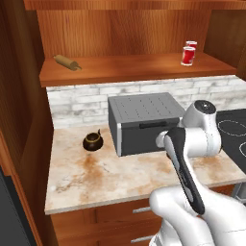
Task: Pick the cans from the counter and place them in their designated side in the cabinet.
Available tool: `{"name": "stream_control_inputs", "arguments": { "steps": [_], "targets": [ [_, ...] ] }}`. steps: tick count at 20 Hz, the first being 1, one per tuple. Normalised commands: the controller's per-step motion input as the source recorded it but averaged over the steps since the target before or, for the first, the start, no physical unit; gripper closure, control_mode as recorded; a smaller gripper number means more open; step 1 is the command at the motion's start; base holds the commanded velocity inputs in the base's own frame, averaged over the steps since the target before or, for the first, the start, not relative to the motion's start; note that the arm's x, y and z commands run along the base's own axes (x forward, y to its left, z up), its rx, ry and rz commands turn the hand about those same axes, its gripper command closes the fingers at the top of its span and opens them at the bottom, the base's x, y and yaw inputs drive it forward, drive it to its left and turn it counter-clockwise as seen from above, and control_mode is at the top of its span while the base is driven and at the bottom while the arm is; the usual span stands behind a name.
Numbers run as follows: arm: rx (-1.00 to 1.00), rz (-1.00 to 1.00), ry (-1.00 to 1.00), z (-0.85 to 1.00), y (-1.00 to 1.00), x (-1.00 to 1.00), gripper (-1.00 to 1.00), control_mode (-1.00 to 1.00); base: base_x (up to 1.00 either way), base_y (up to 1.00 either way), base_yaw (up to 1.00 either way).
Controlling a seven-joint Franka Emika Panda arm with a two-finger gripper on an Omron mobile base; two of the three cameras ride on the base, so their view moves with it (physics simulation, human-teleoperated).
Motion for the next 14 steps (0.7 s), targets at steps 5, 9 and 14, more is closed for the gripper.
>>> {"name": "stream_control_inputs", "arguments": {
  "steps": [5,9,14],
  "targets": [
    [0.00,0.00,-0.13,0.50,-0.10,-0.31,1.00,-1.00,0.00,0.00,0.00],
    [0.00,0.00,-0.16,0.46,-0.07,-0.22,1.00,-1.00,0.00,0.00,0.00],
    [0.00,0.00,-0.16,0.49,-0.07,-0.27,1.00,-1.00,0.00,0.00,0.00]
  ]
}}
